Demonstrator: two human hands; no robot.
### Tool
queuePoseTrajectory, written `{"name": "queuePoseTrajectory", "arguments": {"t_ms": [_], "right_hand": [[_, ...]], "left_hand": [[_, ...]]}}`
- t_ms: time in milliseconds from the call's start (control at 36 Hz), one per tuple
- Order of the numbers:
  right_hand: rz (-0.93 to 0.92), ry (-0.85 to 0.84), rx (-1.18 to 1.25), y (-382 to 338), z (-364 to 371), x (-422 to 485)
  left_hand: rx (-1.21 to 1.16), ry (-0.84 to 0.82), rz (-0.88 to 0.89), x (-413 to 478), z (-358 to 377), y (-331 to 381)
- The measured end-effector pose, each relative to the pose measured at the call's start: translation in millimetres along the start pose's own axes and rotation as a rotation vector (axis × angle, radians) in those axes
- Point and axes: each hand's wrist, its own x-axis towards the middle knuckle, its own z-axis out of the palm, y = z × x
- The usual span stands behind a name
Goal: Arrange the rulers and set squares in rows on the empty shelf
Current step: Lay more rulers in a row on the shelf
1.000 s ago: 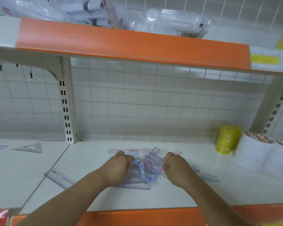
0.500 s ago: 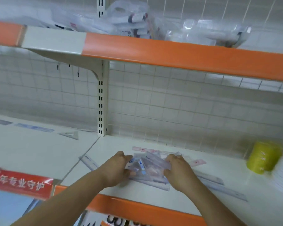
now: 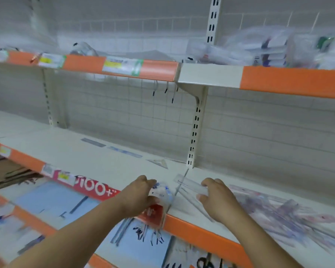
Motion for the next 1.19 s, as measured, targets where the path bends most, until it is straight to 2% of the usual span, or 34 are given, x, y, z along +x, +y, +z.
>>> {"name": "queuePoseTrajectory", "arguments": {"t_ms": [306, 639, 1194], "right_hand": [[-0.009, -0.016, 0.016, -130.9, 39.3, 0.7], [-0.013, -0.04, 0.009, -229.7, 74.2, 2.9], [-0.057, 0.004, -0.023, -304.0, 90.2, 77.6]], "left_hand": [[0.002, 0.033, -0.044, -45.8, -50.5, -127.5], [-0.042, 0.017, -0.063, -86.5, -75.3, -214.8], [-0.053, 0.057, -0.119, -47.4, -104.2, -310.1]]}}
